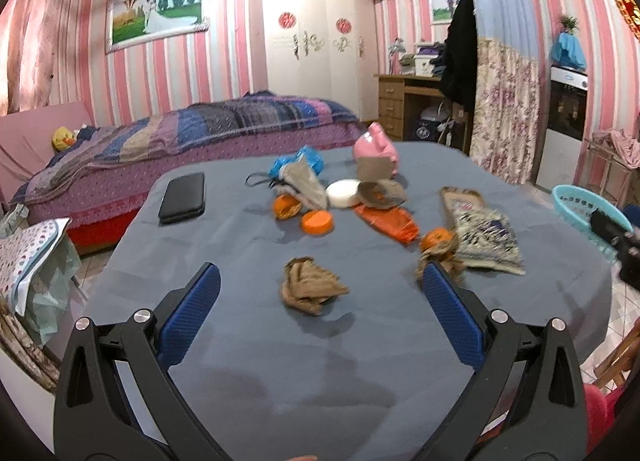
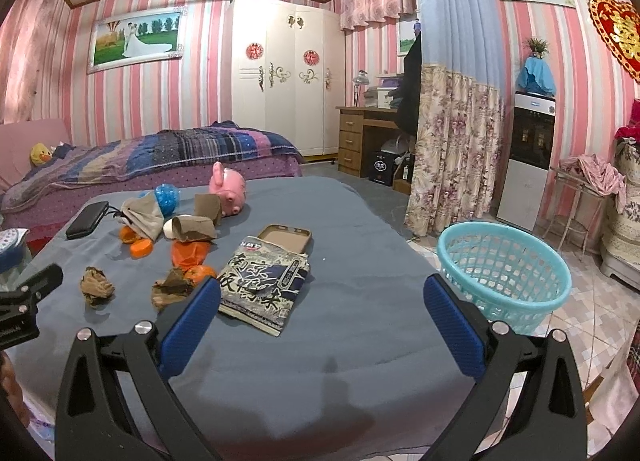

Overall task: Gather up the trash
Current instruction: 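Reach the left tool to the crumpled brown paper and close on it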

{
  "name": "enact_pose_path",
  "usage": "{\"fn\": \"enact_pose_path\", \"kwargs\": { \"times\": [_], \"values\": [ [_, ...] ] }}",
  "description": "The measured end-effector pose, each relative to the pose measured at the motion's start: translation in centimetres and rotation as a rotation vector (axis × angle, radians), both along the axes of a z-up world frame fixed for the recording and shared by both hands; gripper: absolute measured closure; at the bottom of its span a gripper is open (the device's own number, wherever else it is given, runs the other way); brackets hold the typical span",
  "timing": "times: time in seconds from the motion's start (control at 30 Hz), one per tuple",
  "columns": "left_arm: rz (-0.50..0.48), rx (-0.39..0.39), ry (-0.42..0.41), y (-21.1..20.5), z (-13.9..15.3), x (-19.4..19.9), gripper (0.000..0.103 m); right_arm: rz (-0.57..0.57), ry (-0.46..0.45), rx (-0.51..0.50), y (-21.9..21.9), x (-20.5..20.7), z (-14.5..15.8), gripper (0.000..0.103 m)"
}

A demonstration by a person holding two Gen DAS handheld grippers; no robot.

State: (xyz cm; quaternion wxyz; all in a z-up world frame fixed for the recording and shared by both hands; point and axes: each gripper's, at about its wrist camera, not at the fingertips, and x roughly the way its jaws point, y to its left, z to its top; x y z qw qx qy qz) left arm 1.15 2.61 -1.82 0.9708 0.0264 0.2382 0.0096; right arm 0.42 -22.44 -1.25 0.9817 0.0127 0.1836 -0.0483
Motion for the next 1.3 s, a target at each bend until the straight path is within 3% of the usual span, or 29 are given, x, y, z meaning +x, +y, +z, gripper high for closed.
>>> {"fn": "enact_pose_path", "kwargs": {
  "times": [0.2,0.33,0.5,0.63,0.77,0.9,1.07,1.17,1.3],
  "values": [
    [0.005,-0.013,0.064,1.4,-1.3,2.4,0.005,0.008,-0.011,0.001,-0.2,1.1,-0.7,0.004],
    [-0.002,0.005,0.109,1.8,-2.4,4.5,0.005,0.002,0.115,-0.009,0.4,3.2,-1.7,0.004],
    [-0.021,-0.033,0.176,2.7,-3.6,6.9,0.006,-0.017,0.168,0.003,1.1,4.4,-3.0,0.004],
    [-0.059,-0.095,0.244,3.4,-4.8,8.2,0.018,-0.004,0.227,0.008,1.8,5.5,-3.8,0.004],
    [-0.107,-0.137,0.303,3.4,-5.4,9.4,0.041,0.034,0.268,0.007,3.2,6.4,-4.5,0.004],
    [-0.136,-0.143,0.299,3.3,-5.3,9.2,0.050,0.087,0.268,0.007,5.2,7.0,-4.7,0.004],
    [-0.108,-0.130,0.272,4.7,-4.4,8.4,0.051,0.227,0.258,0.075,8.0,7.6,-4.9,0.004],
    [-0.066,-0.093,0.231,5.9,-3.7,7.9,0.051,0.238,0.287,0.012,10.4,8.4,-5.7,0.004],
    [-0.015,-0.106,0.217,7.8,-3.1,7.7,0.051,0.256,0.327,0.006,11.9,9.6,-6.7,0.008]
  ]
}}
